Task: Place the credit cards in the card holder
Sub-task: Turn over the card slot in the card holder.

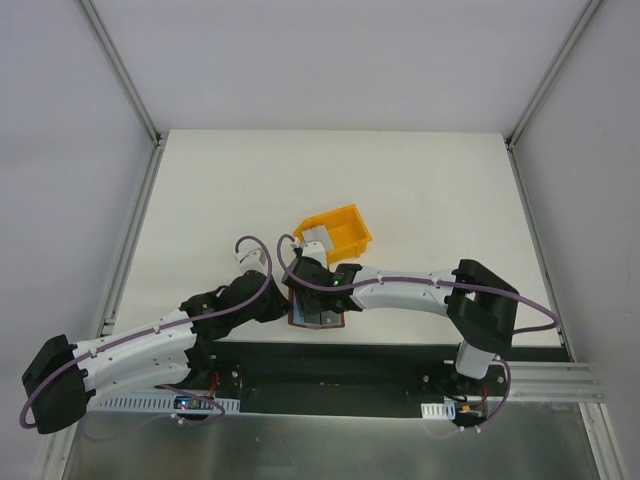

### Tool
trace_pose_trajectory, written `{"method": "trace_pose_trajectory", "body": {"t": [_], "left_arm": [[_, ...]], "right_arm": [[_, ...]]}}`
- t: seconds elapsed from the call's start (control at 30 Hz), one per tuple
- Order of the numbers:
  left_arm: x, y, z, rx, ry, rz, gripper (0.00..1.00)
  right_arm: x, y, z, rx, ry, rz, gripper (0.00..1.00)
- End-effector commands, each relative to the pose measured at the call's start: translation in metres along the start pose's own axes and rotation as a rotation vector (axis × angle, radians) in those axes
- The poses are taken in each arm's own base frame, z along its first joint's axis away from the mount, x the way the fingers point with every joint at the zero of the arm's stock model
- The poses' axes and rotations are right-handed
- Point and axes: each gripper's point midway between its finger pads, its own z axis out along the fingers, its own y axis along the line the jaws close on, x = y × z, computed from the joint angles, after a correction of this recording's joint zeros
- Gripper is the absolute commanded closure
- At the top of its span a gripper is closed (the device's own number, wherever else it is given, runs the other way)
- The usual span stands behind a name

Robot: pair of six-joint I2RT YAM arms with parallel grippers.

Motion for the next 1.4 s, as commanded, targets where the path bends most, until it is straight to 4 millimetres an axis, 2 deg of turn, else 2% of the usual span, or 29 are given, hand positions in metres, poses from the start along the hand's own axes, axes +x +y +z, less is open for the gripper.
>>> {"method": "trace_pose_trajectory", "body": {"t": [0.0,0.47,0.9,1.13,1.27,1.37], "left_arm": [[-0.005,-0.017,-0.004,0.062,-0.015,-0.004,1.00],[-0.002,-0.012,-0.003,0.053,-0.009,-0.010,1.00],[0.002,-0.006,-0.001,0.041,-0.002,-0.018,1.00],[0.003,-0.005,-0.001,0.038,-0.002,-0.022,1.00],[0.003,-0.005,-0.001,0.037,-0.001,-0.018,1.00],[0.002,-0.006,-0.001,0.040,-0.001,-0.019,1.00]], "right_arm": [[-0.016,-0.005,-0.020,0.030,-0.055,-0.010,0.55],[-0.023,-0.020,-0.036,0.064,-0.094,-0.014,0.62],[-0.008,-0.056,-0.046,0.108,-0.096,0.035,0.66],[-0.001,-0.074,-0.038,0.120,-0.057,0.063,0.63],[-0.004,-0.069,-0.037,0.089,-0.060,0.065,0.62],[-0.005,-0.062,-0.032,0.062,-0.048,0.050,0.58]]}}
